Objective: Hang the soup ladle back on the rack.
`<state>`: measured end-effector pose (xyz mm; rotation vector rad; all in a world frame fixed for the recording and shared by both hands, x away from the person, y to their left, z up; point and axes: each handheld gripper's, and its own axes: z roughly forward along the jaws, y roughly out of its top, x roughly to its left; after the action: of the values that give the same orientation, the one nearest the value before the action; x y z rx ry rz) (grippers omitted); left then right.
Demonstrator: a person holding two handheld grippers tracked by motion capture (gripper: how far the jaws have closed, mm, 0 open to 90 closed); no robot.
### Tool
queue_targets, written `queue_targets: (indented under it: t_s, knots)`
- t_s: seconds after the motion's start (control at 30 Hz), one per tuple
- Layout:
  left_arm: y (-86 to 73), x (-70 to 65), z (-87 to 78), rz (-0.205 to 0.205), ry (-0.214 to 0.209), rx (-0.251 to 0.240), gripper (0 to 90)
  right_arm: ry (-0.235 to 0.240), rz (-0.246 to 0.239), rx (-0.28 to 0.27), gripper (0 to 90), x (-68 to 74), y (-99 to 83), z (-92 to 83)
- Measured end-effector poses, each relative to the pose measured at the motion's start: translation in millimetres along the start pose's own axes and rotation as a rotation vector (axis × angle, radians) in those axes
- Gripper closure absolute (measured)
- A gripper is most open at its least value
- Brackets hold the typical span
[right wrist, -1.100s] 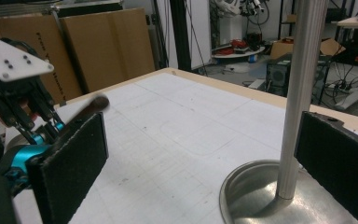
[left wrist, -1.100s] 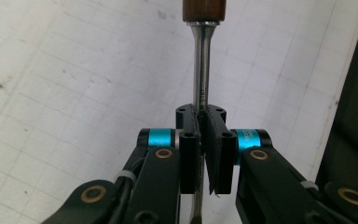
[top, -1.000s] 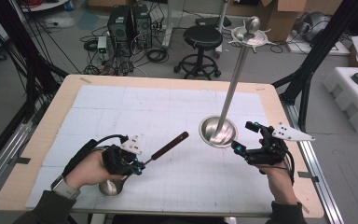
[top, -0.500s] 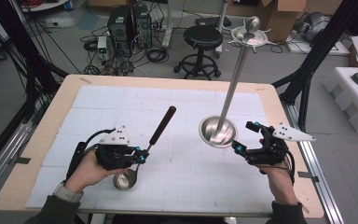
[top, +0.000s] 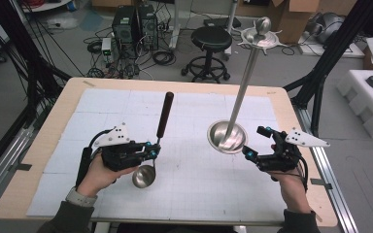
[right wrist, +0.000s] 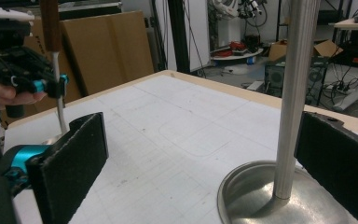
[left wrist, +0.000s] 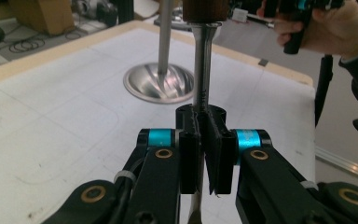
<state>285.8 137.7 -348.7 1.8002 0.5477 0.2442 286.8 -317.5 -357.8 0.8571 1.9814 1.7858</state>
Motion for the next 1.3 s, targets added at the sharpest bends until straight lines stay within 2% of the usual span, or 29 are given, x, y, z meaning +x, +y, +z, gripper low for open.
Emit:
queue_targets:
  t_s: [0.07, 0.17, 0.3, 0.33, 0.43, 0.6, 0.77, 0.87, 0.93, 1.07, 1.2, 1.3]
  knots:
    - [2.6, 0.9, 0.9, 0.014, 0.031, -0.024, 84.3, 0.001, 0.001, -0.002, 1.4, 0.0, 0.1, -0.2]
    - [5.4, 2.3, 3.5, 0.019, 0.053, -0.05, 84.3, 0.0, 0.005, -0.003, 1.4, -0.2, 0.2, -0.7]
    - [6.2, 5.2, 7.4, 0.029, 0.106, -0.057, 84.3, 0.001, 0.003, -0.006, 1.4, -0.3, 0.3, -1.0]
    - [6.8, 4.7, 8.6, 0.035, 0.133, -0.067, 84.3, 0.001, 0.004, -0.008, 1.4, -0.2, 0.3, -1.0]
    - [10.6, 1.6, 11.3, 0.043, 0.158, -0.08, 84.3, 0.002, 0.004, -0.007, 1.4, -1.0, 0.0, -1.1]
    - [20.8, -4.1, 21.2, 0.043, 0.137, -0.096, 84.3, 0.001, 0.004, -0.004, 1.4, -1.2, -0.3, -0.6]
    - [32.0, -9.0, 34.6, 0.051, 0.116, -0.085, 84.3, 0.004, 0.007, -0.011, 1.4, -0.8, 0.0, -0.8]
    - [38.5, -7.7, 43.6, 0.042, 0.106, -0.086, 84.3, 0.008, 0.009, -0.014, 1.4, -0.7, 0.0, -0.6]
    - [40.7, -5.2, 47.8, 0.022, 0.101, -0.092, 84.3, 0.011, 0.01, -0.017, 1.4, -0.5, 0.1, -0.4]
    - [47.0, -3.0, 56.4, 0.008, 0.108, -0.096, 84.3, 0.012, 0.014, -0.024, 1.4, -1.0, 0.4, -1.9]
    - [58.0, -4.7, 65.2, 0.013, 0.104, -0.098, 84.3, 0.018, 0.017, -0.027, 1.4, -1.6, 0.7, -2.7]
    - [69.2, -6.8, 70.8, 0.025, 0.095, -0.118, 84.3, 0.016, 0.022, -0.033, 1.4, -2.5, 0.8, -3.8]
